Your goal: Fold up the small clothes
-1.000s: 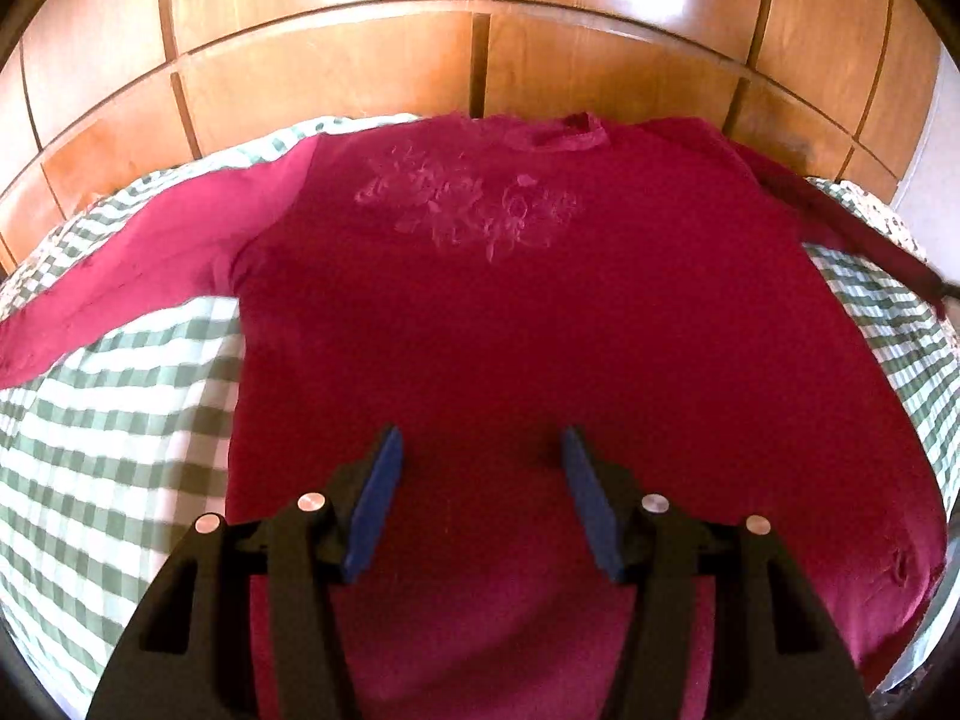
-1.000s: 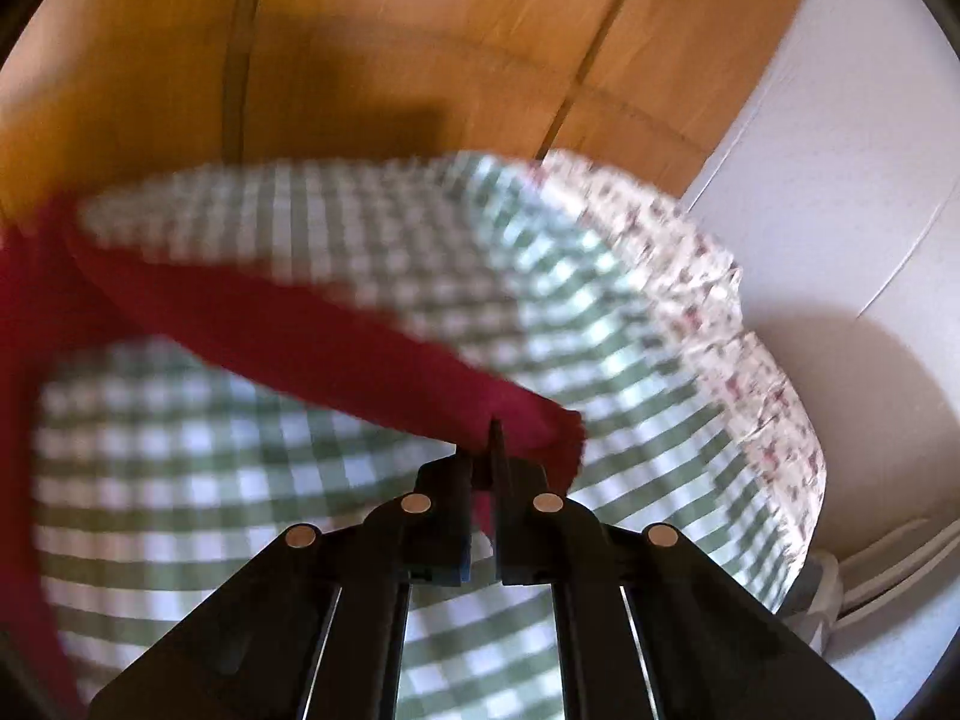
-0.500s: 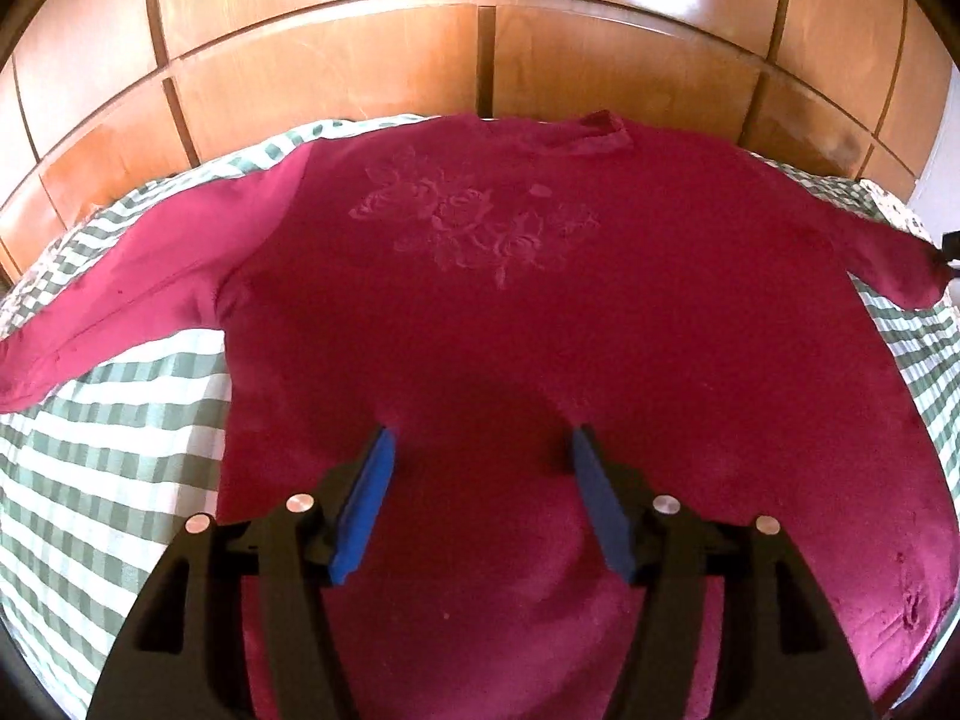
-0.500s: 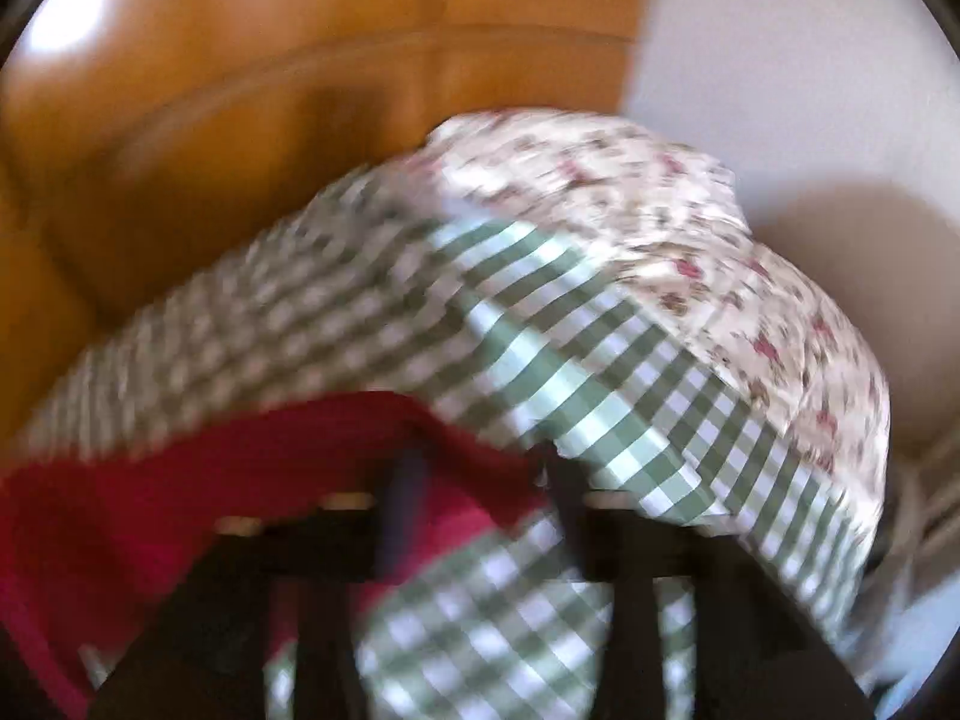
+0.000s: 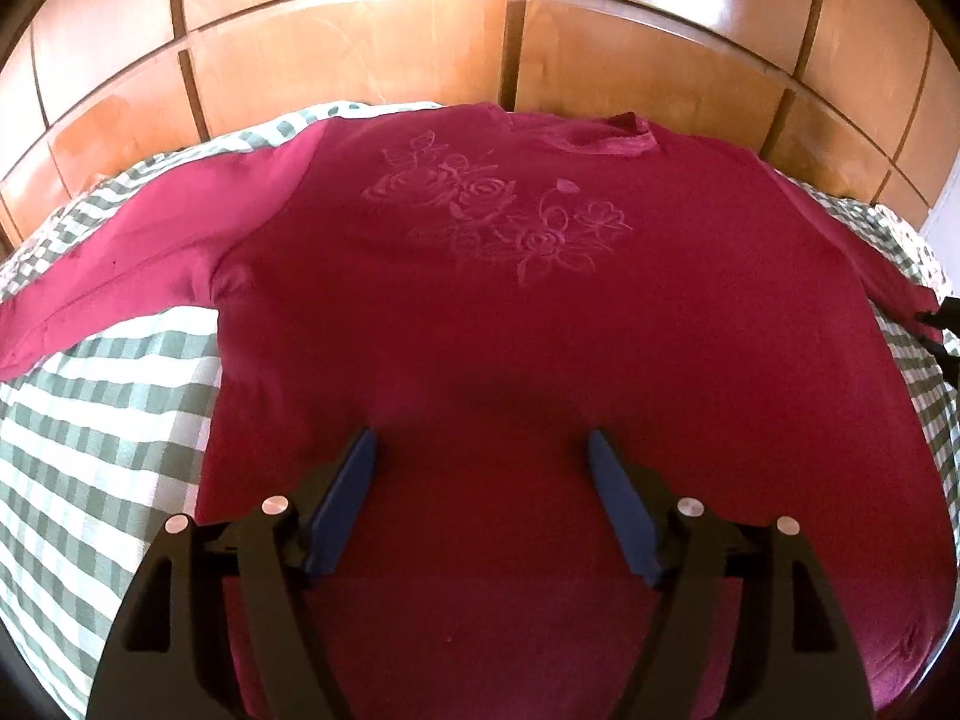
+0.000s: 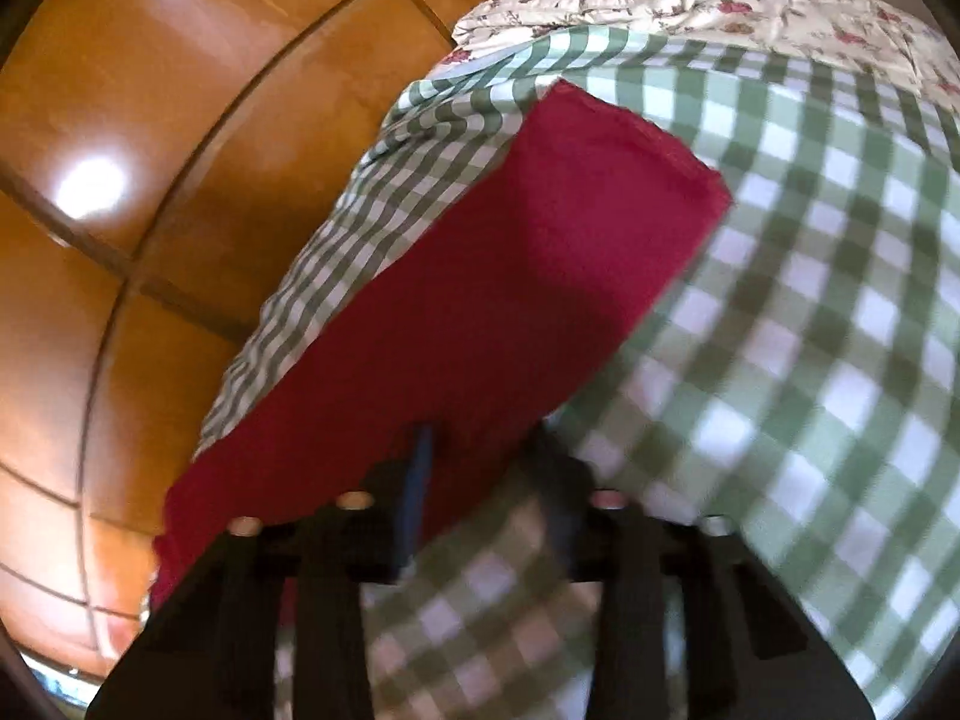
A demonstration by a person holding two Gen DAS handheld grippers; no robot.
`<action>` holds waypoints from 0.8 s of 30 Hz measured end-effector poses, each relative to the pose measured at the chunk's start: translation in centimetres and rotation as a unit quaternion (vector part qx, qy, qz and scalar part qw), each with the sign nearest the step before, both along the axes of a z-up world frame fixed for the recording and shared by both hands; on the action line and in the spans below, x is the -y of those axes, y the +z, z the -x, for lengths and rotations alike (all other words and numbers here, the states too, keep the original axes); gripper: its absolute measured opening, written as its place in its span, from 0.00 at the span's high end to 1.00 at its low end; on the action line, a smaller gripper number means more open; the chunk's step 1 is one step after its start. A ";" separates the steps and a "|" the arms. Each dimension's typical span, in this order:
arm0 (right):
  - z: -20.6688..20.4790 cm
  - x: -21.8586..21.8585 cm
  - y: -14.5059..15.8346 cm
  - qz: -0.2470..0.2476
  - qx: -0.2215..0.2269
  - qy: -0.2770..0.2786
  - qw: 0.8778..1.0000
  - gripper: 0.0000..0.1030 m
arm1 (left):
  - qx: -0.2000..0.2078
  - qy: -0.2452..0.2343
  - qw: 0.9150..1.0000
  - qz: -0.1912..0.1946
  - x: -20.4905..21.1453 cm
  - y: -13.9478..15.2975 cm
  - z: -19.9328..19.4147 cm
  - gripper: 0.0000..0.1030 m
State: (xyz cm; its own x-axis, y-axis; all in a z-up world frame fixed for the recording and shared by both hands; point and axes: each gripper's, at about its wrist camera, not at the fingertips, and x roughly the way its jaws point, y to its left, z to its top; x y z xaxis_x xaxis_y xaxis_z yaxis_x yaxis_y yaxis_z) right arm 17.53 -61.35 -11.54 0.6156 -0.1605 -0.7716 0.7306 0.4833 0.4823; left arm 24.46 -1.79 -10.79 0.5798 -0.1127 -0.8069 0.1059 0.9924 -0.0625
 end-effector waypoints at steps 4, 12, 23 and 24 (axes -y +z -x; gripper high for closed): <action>-0.3 0.1 2.4 0.072 -0.050 -0.028 0.996 0.95 | -0.001 0.001 1.000 0.005 -0.1 0.1 0.1 0.29; -2.7 -1.7 5.8 0.145 -0.081 0.009 0.986 0.95 | -0.002 -0.001 0.999 0.036 -1.3 0.8 0.7 0.29; -12.6 -24.1 15.0 0.275 0.038 0.286 0.917 0.95 | -0.006 0.044 0.997 0.065 -5.6 2.3 3.8 0.29; -13.5 -26.9 14.8 0.285 0.038 0.318 0.904 0.95 | -0.012 0.046 0.997 0.067 -5.8 2.4 4.2 0.29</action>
